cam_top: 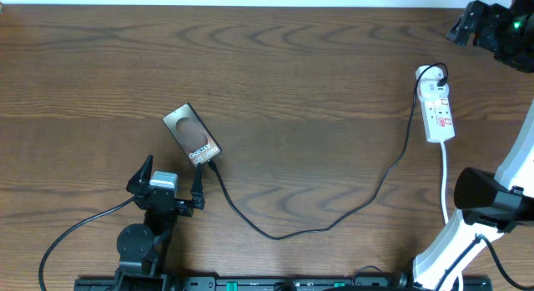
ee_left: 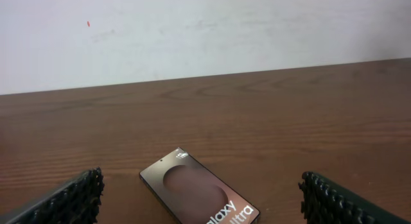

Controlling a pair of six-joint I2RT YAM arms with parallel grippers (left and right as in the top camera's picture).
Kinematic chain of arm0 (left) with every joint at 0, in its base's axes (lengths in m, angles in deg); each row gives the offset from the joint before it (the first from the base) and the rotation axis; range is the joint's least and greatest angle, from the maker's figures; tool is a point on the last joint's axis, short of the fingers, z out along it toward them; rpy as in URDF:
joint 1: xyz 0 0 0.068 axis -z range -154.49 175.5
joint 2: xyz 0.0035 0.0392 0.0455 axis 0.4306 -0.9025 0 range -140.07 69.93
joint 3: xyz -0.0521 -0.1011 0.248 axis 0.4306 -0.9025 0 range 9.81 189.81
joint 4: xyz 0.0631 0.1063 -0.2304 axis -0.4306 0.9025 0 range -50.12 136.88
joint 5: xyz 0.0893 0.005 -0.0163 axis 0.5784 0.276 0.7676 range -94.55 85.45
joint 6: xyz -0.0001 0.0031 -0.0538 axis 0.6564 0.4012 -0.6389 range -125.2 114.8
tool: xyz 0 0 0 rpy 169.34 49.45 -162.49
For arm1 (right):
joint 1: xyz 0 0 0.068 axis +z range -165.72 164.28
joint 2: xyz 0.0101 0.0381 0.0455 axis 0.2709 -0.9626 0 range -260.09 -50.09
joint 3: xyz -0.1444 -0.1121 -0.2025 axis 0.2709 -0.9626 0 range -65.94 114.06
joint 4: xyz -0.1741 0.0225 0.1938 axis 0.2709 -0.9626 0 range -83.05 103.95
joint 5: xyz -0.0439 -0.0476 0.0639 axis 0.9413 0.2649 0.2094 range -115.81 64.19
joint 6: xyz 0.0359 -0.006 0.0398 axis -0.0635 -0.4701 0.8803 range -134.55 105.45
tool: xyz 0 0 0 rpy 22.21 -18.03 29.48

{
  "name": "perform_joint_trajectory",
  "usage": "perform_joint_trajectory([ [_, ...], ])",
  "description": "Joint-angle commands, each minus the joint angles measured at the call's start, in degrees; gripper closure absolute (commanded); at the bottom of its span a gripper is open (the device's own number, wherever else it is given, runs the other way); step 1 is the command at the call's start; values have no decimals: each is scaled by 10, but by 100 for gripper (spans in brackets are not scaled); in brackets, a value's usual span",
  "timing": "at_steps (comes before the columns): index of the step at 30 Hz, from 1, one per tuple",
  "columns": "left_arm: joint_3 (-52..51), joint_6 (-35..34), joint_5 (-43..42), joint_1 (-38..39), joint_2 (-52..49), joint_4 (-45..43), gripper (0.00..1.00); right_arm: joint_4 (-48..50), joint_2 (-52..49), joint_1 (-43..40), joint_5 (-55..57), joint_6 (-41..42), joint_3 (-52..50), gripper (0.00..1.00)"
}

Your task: Plug charger to phone and switch on socket

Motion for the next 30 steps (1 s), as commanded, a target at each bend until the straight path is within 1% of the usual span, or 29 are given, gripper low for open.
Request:
perform_joint_trajectory([
  [1, -5, 10, -1, 2, 7, 27, 4, -2, 0, -1, 0, 8, 4, 1],
  [8, -5, 10, -1, 2, 7, 27, 4, 6, 4, 0, 0, 6, 1, 1],
  [11, -5, 10, -1, 2, 7, 27, 4, 50, 31, 5, 0, 6, -46, 1],
  [15, -5, 10, -1, 2, 7, 27, 4, 182, 118, 23, 0, 8, -204, 1],
  [21, -5, 10, -1, 2, 7, 27, 4, 391, 287, 45, 0, 8, -514, 1],
  [30, -5, 10, -1, 2, 7, 27, 4, 692, 522, 50, 2, 2, -915, 1],
])
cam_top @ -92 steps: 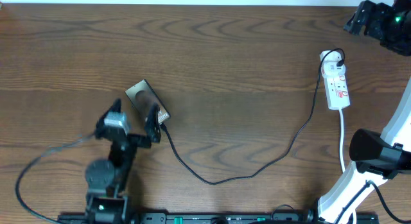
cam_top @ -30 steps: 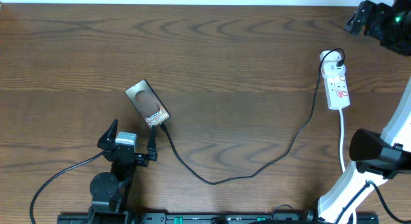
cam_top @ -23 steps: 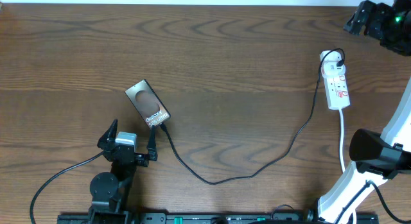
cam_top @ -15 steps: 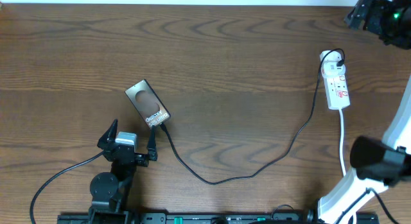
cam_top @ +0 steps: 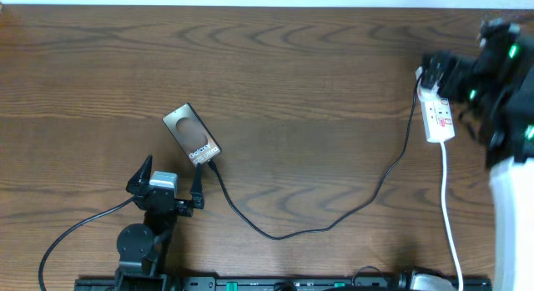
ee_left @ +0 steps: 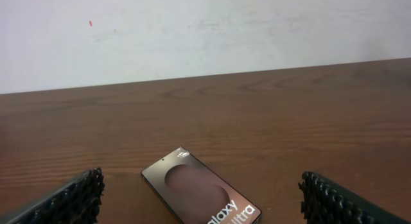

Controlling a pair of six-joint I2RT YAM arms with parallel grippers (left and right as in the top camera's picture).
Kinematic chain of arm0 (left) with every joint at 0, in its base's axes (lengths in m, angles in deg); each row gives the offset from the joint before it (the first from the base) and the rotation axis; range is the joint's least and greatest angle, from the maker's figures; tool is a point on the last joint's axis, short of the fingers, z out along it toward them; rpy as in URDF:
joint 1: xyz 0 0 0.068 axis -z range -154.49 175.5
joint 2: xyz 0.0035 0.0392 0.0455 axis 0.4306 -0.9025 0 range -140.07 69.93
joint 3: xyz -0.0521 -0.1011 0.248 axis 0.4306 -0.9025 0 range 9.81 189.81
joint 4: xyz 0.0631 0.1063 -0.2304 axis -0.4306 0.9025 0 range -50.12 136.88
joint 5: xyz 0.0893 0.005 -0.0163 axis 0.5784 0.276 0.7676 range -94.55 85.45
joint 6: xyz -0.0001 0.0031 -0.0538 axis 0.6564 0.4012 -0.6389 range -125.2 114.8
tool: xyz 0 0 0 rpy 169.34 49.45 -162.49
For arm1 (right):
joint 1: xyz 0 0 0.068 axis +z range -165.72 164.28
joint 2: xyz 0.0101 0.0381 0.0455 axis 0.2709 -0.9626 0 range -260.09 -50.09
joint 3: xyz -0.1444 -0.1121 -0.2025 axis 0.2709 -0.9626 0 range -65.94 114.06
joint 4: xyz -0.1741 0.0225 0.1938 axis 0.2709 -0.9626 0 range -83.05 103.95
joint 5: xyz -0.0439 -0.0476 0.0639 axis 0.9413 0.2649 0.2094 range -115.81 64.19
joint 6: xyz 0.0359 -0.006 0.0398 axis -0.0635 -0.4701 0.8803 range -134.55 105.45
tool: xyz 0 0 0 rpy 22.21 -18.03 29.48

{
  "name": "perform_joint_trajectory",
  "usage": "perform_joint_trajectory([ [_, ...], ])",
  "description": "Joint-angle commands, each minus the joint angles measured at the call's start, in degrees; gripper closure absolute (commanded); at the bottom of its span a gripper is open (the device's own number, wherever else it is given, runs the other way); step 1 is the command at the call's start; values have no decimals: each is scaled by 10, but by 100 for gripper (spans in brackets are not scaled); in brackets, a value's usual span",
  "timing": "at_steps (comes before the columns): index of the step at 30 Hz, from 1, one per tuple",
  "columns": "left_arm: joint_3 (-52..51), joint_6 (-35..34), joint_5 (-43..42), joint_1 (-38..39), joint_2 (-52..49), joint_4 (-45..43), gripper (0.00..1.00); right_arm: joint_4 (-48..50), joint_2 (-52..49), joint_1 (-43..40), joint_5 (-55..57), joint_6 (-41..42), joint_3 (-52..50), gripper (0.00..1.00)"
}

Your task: Plug charger to phone and switch on socket

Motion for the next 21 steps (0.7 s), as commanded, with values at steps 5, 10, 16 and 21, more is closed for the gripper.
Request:
perform_joint_trajectory([
  [5, -6, 10, -6, 2, 6, 24, 4, 180, 184, 11, 1, -3, -266, 1],
  [10, -6, 10, -6, 2, 6, 24, 4, 299, 314, 11, 1, -3, -426, 1],
  [16, -6, 10, -6, 2, 6, 24, 4, 372, 445, 11, 1, -3, -568, 1],
  [21, -6, 10, -6, 2, 6, 24, 4, 383, 538, 11, 1, -3, -654, 1],
])
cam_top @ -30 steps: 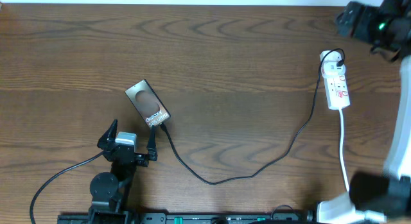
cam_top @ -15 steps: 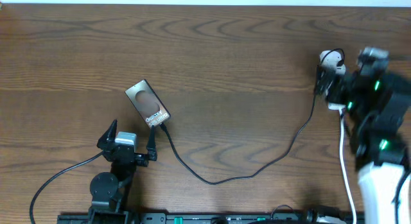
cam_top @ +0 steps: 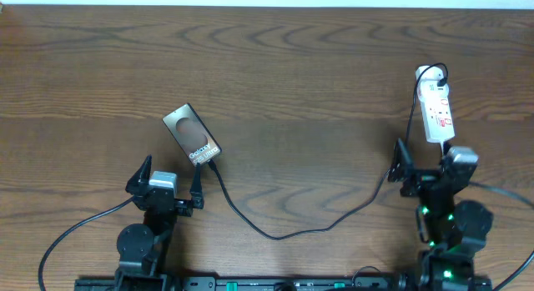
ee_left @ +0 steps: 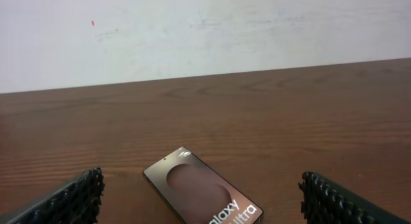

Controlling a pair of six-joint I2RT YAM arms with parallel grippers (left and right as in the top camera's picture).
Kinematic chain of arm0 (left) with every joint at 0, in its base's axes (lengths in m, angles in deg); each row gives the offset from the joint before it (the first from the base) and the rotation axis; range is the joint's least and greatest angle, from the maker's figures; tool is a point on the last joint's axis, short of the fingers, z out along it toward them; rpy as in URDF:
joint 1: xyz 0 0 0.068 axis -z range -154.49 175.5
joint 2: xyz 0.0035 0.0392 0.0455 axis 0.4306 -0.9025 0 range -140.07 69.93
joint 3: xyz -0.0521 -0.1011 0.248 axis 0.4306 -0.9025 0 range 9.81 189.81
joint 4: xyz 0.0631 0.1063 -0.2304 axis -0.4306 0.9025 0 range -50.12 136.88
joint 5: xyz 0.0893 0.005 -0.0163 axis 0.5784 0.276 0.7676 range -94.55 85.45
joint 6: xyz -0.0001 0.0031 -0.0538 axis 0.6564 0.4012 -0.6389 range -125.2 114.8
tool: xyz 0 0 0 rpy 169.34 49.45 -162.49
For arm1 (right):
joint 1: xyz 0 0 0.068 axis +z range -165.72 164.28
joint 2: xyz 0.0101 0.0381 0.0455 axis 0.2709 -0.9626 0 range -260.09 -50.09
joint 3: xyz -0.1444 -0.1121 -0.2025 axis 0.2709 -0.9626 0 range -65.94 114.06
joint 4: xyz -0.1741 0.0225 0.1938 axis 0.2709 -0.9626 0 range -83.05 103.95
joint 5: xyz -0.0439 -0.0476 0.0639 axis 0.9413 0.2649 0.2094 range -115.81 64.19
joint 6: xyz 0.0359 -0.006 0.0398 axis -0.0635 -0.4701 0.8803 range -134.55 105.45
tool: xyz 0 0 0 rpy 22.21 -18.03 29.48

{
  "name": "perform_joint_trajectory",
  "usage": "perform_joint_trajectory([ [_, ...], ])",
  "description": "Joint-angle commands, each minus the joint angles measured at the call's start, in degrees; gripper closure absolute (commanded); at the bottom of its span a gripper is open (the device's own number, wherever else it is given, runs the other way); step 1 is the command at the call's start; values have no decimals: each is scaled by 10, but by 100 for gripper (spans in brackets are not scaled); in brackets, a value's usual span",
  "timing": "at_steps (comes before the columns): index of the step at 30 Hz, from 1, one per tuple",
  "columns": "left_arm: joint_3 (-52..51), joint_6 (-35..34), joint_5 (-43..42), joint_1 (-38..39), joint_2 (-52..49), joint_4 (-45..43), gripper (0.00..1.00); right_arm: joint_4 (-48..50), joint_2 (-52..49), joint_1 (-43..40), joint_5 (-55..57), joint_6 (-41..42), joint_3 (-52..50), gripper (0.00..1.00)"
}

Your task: Plug charger to phone and switch on socket

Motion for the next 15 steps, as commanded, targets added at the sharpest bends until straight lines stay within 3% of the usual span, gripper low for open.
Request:
perform_joint_trajectory([
  [1, -7, 10, -9, 2, 6, 23, 4, 5, 50, 3, 0, -3, -44, 1],
  [8, -7, 10, -9, 2, 6, 23, 4, -74, 130, 13, 28, -11, -80, 1],
  [15, -7, 10, -9, 2, 6, 23, 4, -87, 194, 49, 39, -94, -80, 1],
])
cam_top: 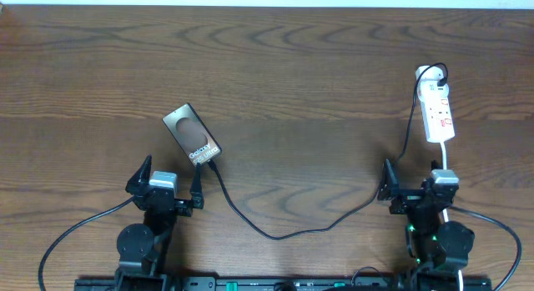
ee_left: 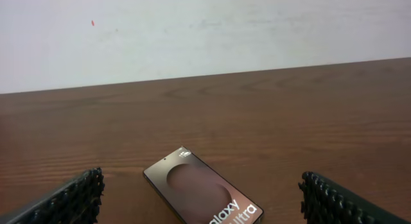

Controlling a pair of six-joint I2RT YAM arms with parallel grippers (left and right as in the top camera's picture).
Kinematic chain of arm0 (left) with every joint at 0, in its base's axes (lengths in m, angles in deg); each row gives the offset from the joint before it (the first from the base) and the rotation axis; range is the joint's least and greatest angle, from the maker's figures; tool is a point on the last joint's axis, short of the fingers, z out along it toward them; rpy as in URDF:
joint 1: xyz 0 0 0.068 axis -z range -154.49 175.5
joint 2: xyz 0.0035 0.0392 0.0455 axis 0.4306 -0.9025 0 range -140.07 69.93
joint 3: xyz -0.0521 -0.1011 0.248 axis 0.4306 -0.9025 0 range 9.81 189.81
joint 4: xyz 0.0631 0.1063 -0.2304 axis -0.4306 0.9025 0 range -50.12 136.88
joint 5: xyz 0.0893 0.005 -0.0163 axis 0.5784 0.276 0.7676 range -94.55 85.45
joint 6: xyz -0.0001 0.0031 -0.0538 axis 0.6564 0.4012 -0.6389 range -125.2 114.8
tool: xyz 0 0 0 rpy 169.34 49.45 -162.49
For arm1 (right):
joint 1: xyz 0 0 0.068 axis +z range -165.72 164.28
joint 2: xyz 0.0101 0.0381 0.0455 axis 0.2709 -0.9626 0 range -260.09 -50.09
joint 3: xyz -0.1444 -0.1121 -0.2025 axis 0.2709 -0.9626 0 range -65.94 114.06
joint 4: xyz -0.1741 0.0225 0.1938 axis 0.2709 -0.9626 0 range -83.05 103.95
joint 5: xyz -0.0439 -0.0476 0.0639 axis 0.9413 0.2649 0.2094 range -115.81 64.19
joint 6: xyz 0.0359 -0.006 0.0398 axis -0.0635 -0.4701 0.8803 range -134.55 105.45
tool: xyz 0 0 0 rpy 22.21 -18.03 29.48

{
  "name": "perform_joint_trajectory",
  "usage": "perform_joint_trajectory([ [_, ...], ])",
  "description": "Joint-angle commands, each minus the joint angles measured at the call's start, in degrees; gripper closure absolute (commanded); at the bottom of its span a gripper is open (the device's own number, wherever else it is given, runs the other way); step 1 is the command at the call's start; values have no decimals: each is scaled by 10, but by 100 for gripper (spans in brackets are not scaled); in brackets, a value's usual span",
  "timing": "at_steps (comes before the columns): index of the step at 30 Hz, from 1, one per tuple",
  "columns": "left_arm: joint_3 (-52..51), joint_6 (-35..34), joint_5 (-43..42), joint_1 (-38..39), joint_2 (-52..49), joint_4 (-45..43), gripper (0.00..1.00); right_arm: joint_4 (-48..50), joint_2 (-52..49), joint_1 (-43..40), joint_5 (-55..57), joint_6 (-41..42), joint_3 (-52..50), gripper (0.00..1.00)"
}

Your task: Plug charger to phone and switch on socket

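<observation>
The phone (cam_top: 192, 135) lies screen-up at the table's left, showing "Galaxy Ultra"; the left wrist view has it (ee_left: 202, 193) just ahead of the fingers. A black charger cable (cam_top: 275, 235) runs from the phone's near end across the table to a black plug on the white socket strip (cam_top: 437, 113) at the right. My left gripper (cam_top: 168, 181) sits open just short of the phone, with its ribbed fingers (ee_left: 72, 198) either side of it and apart from it. My right gripper (cam_top: 413, 184) stands open in front of the strip, holding nothing.
The wooden table (cam_top: 300, 66) ends at a white wall at the back. The strip's white lead (cam_top: 443, 158) runs down past my right gripper. A black lead (cam_top: 75, 228) curls at the front left beside the left arm's base.
My right gripper has drawn back a little toward the front edge and to the left, farther from the socket strip. The left gripper, phone and cable have not moved.
The right arm was first stretched to the far right corner, beyond the strip. Then its gripper was over the socket strip. Then it was back in front of the strip, and now sits lower still. The left gripper stayed open by the phone throughout.
</observation>
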Motion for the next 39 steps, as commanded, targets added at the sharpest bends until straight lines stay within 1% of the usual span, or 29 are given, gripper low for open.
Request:
perform_joint_trajectory([
  [1, -7, 8, -10, 2, 6, 23, 4, -4, 34, 22, 12, -61, -1, 1],
  [4, -7, 8, -10, 2, 6, 23, 4, -5, 38, 34, 12, -77, -1, 1],
  [39, -7, 8, -10, 2, 6, 23, 5, -4, 37, 35, 20, -76, -1, 1],
])
